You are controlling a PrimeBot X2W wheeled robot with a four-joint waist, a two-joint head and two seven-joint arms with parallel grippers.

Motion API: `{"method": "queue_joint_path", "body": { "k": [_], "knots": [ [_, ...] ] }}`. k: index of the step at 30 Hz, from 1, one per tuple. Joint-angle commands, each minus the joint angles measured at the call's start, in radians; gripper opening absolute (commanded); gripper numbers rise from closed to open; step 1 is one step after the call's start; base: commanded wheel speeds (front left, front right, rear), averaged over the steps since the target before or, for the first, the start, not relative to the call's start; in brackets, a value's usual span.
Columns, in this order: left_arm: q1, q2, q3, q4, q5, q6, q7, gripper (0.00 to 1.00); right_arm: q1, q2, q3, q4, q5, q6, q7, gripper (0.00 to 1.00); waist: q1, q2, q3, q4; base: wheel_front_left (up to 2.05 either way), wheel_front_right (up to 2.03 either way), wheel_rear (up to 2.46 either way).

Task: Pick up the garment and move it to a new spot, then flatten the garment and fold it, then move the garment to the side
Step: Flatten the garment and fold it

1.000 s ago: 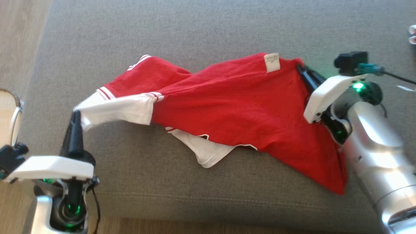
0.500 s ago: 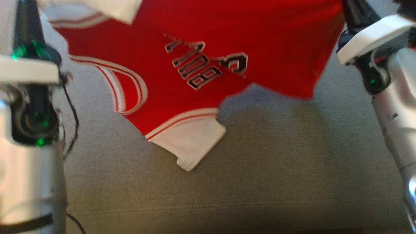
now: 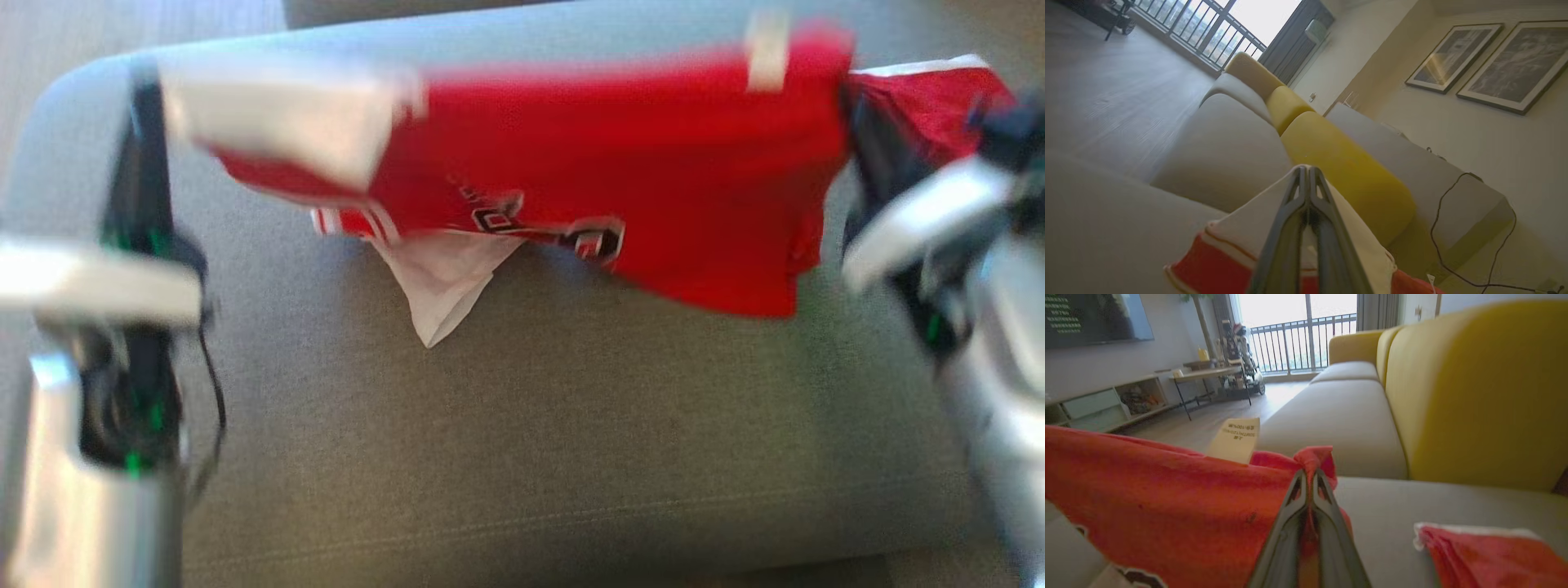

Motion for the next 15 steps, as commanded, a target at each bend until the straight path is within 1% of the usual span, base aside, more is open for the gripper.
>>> {"method": "queue_joint_path", "body": {
  "k": [1,2,4,5,6,7,8,12,15],
  "knots": [
    [0.014,0.029,0.052,-0.031,-0.003,0.001,-0.020,0.00,0.059,0.001,-0.010,-0.048,-0.008,0.000,0.004,0.02,0.0000,0.0000,0.023,0.010,0.00,0.00,0.00],
    [0.052,0.025,0.057,-0.025,-0.002,-0.002,-0.033,0.00,0.111,0.010,-0.023,-0.062,-0.012,0.000,0.009,0.03,0.0000,0.0000,0.032,0.015,0.00,0.00,0.00],
    [0.112,0.014,0.067,-0.012,-0.007,-0.007,-0.058,0.00,0.210,0.032,-0.047,-0.093,-0.026,0.000,0.021,0.10,0.0000,0.0000,0.050,0.024,0.00,0.00,0.00],
    [0.137,0.012,0.068,-0.006,-0.005,-0.012,-0.068,0.00,0.257,0.045,-0.058,-0.110,-0.035,0.000,0.029,0.18,0.0000,0.0000,0.060,0.028,0.00,0.00,0.00],
    [0.157,0.009,0.069,0.000,-0.003,-0.017,-0.079,0.00,0.300,0.058,-0.071,-0.129,-0.046,0.000,0.035,0.35,0.0000,0.0000,0.069,0.031,0.00,0.00,0.00],
    [0.173,0.004,0.070,0.008,-0.003,-0.022,-0.090,0.00,0.341,0.073,-0.086,-0.151,-0.058,0.000,0.040,0.85,0.0000,0.0000,0.077,0.035,0.00,0.00,0.00],
    [0.186,0.000,0.069,0.016,-0.002,-0.028,-0.099,0.00,0.380,0.087,-0.103,-0.176,-0.070,0.000,0.045,1.00,0.0000,0.0000,0.084,0.038,0.00,0.00,0.00],
    [0.212,-0.007,0.063,0.043,0.013,-0.043,-0.133,0.00,0.525,0.148,-0.183,-0.311,-0.115,0.000,0.083,1.00,0.0000,0.0000,0.107,0.046,0.00,0.00,0.00],
    [0.217,-0.009,0.065,0.061,0.023,-0.048,-0.159,0.00,0.614,0.184,-0.219,-0.439,-0.131,0.000,0.141,1.00,0.0000,0.0000,0.121,0.044,0.00,0.00,0.00]
  ]
}}
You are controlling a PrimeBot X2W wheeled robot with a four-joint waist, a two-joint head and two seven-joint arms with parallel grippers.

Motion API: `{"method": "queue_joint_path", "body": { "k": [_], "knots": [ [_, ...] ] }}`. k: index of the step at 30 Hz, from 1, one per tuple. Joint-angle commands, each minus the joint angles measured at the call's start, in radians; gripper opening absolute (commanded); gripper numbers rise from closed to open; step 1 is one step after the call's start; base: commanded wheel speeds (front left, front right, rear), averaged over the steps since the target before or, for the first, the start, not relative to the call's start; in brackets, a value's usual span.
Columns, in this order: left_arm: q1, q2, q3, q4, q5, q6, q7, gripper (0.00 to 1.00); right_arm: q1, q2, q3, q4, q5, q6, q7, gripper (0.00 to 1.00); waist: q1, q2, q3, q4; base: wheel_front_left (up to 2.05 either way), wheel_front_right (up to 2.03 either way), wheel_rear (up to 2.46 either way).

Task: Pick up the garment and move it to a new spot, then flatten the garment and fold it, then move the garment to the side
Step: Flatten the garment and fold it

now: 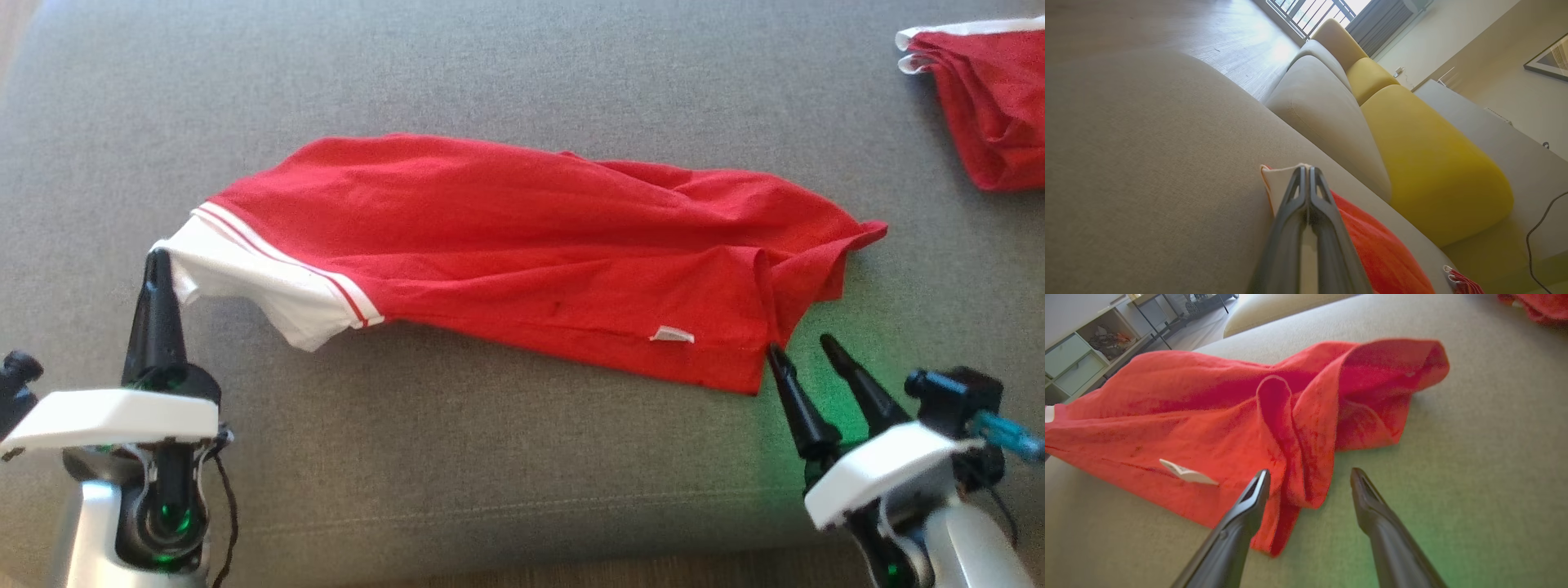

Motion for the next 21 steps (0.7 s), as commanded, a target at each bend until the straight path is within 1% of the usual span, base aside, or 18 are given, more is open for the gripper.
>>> {"method": "queue_joint_path", "body": {
  "k": [1,5,7,10,14,21],
  "knots": [
    [-0.016,0.018,0.039,-0.027,0.007,-0.007,-0.010,0.00,-0.002,-0.001,0.016,-0.043,-0.005,0.000,0.003,1.00,0.0000,0.0000,0.005,-0.001,0.00,0.00,0.00],
    [-0.016,0.012,0.045,-0.008,0.004,-0.012,-0.031,0.00,0.066,0.018,0.008,-0.203,0.019,0.000,0.076,1.00,0.0000,0.0000,0.016,-0.005,0.00,0.00,0.00],
    [-0.018,0.010,0.046,0.000,0.003,-0.014,-0.037,0.00,0.095,0.017,0.022,-0.251,0.034,0.000,0.120,1.00,0.0000,0.0000,0.018,-0.004,0.00,0.00,0.00],
    [-0.018,0.007,0.047,0.008,0.002,-0.016,-0.045,0.00,0.112,0.022,0.027,-0.283,0.037,0.000,0.148,1.00,0.0000,0.0000,0.020,-0.004,0.00,0.00,0.00],
    [-0.024,0.001,0.041,0.016,0.002,-0.018,-0.050,0.00,0.092,0.040,0.022,-0.247,0.057,0.000,0.157,1.00,0.0000,0.0000,0.023,0.005,0.00,0.00,0.00],
    [-0.046,-0.003,0.023,0.019,0.006,-0.020,-0.047,0.00,0.016,0.037,0.018,-0.127,0.085,0.000,0.139,1.00,0.0000,0.0000,0.035,0.029,0.00,0.00,0.00]
  ]
}}
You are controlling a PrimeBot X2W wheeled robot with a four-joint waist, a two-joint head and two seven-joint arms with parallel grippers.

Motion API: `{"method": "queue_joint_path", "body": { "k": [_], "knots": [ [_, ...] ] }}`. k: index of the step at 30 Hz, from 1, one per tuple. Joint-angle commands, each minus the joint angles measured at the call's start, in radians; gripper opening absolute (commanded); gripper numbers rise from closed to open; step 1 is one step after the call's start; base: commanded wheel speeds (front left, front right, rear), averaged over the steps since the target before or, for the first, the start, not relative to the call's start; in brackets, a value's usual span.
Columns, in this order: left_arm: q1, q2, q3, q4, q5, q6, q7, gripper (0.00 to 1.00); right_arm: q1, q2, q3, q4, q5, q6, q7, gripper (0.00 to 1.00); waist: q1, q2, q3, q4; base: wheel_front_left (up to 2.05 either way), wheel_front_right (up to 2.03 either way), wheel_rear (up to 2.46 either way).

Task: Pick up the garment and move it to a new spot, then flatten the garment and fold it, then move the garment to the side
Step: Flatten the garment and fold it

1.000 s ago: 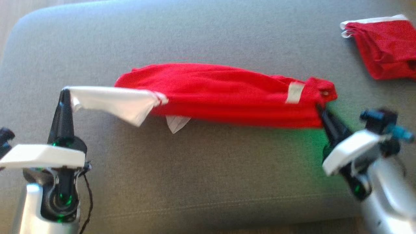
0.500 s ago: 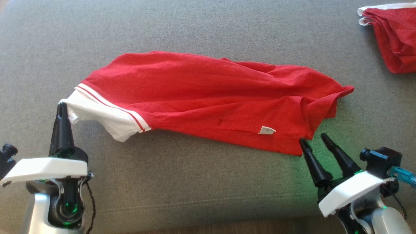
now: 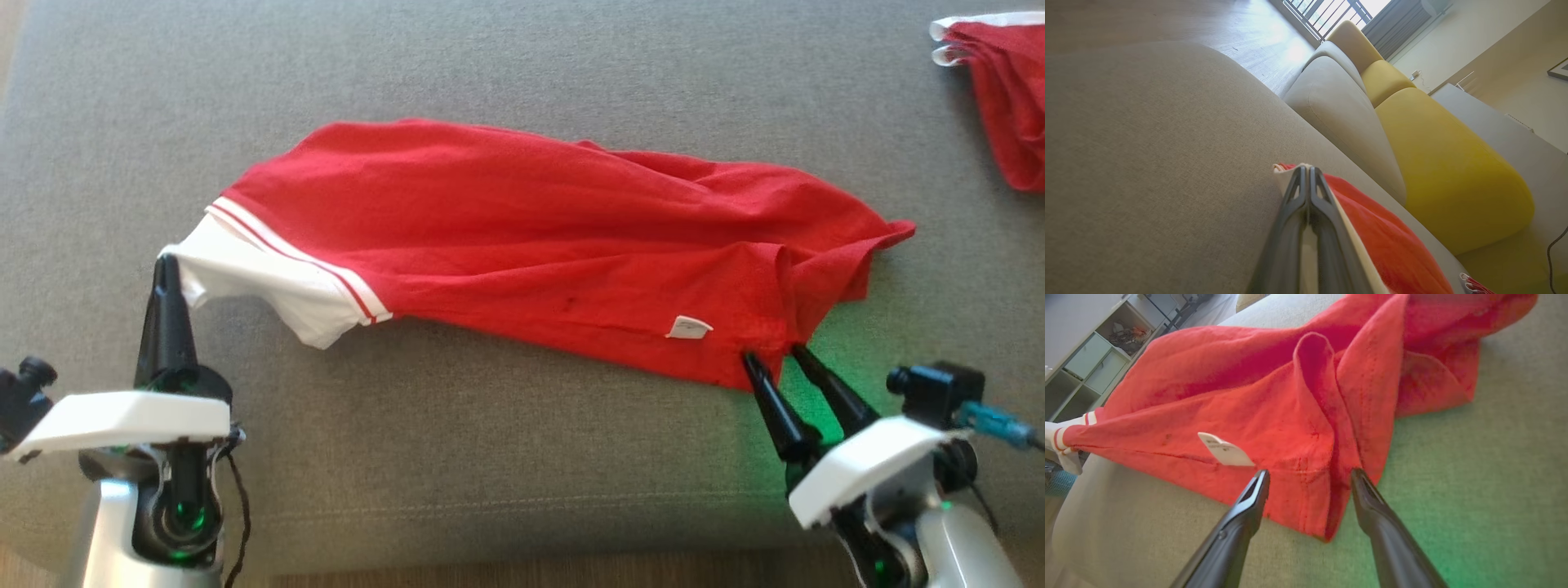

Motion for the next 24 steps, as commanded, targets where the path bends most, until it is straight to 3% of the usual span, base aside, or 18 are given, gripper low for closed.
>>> {"method": "queue_joint_path", "body": {
  "k": [1,5,9,14,19,24],
  "knots": [
    [-0.041,0.017,0.029,-0.029,0.005,-0.006,-0.004,0.00,-0.038,-0.011,0.023,-0.011,0.009,0.000,-0.019,1.00,0.0000,0.0000,0.005,0.006,0.00,0.00,0.00],
    [-0.043,0.014,0.027,-0.029,0.004,-0.004,-0.007,0.00,-0.076,-0.010,0.040,0.038,0.026,0.000,-0.046,0.93,0.0000,0.0000,0.011,0.011,0.00,0.00,0.00],
    [-0.039,0.011,0.021,-0.026,0.004,-0.003,-0.006,0.00,-0.091,-0.009,0.060,0.069,0.043,0.000,-0.061,0.72,0.0000,0.0000,0.012,0.013,0.00,0.00,0.00],
    [-0.035,0.011,0.019,-0.025,0.002,0.000,-0.006,0.00,-0.084,-0.017,0.062,0.079,0.055,0.000,-0.075,0.00,0.0000,0.0000,0.005,0.009,0.00,0.00,0.00],
    [-0.040,0.010,0.028,-0.038,-0.003,-0.001,-0.016,0.00,-0.091,-0.026,0.047,0.027,0.057,0.000,-0.096,0.00,0.0000,0.0000,-0.014,-0.005,0.00,0.00,0.00],
    [-0.092,0.013,0.030,-0.101,-0.043,-0.009,0.016,0.00,-0.128,-0.065,0.003,-0.100,0.056,0.000,-0.069,0.00,0.0000,0.0000,-0.052,-0.020,0.00,0.00,0.00]
  ]
}}
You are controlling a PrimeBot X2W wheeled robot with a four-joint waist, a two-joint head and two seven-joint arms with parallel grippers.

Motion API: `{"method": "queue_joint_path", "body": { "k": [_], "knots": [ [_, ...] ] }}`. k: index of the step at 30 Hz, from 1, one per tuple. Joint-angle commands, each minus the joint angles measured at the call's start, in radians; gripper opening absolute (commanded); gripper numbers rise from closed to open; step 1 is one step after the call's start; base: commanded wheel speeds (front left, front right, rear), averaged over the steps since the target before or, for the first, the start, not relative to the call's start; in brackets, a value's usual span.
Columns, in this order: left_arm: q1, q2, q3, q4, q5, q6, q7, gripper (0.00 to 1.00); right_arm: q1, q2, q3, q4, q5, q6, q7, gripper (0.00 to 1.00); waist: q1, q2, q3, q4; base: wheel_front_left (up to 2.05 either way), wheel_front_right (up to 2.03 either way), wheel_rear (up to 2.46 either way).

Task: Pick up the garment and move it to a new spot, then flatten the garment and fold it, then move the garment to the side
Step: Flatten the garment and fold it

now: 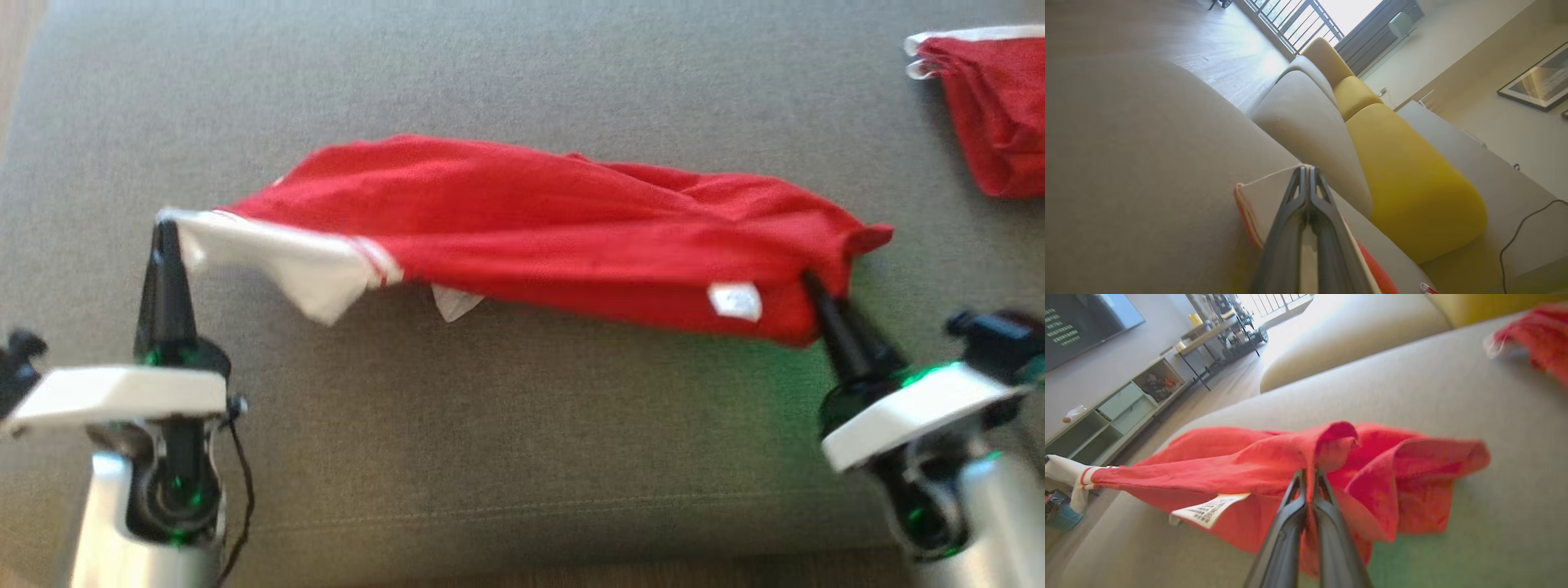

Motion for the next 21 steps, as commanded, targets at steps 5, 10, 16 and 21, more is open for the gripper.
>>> {"method": "queue_joint_path", "body": {
  "k": [5,10,16,21],
  "knots": [
    [-0.139,0.041,0.043,-0.130,-0.031,0.005,0.053,0.00,-0.088,-0.073,-0.049,-0.155,-0.013,0.000,0.069,0.00,0.0000,0.0000,-0.058,-0.016,0.00,0.00,0.00],
    [-0.194,0.068,0.047,-0.202,-0.043,0.033,0.104,0.00,-0.108,-0.089,-0.086,-0.233,-0.030,0.000,0.132,0.00,0.0000,0.0000,-0.084,-0.030,0.00,0.00,0.00],
    [-0.107,0.067,0.029,-0.166,-0.025,0.059,0.119,0.00,-0.067,-0.044,-0.021,-0.146,-0.047,0.000,0.151,0.09,0.0000,0.0000,-0.063,-0.046,0.00,0.00,0.00],
    [-0.050,0.045,0.017,-0.083,-0.021,0.037,0.083,0.00,-0.040,-0.007,0.027,-0.016,-0.034,0.000,0.106,0.56,0.0000,0.0000,-0.032,-0.040,0.00,0.00,0.00]
  ]
}}
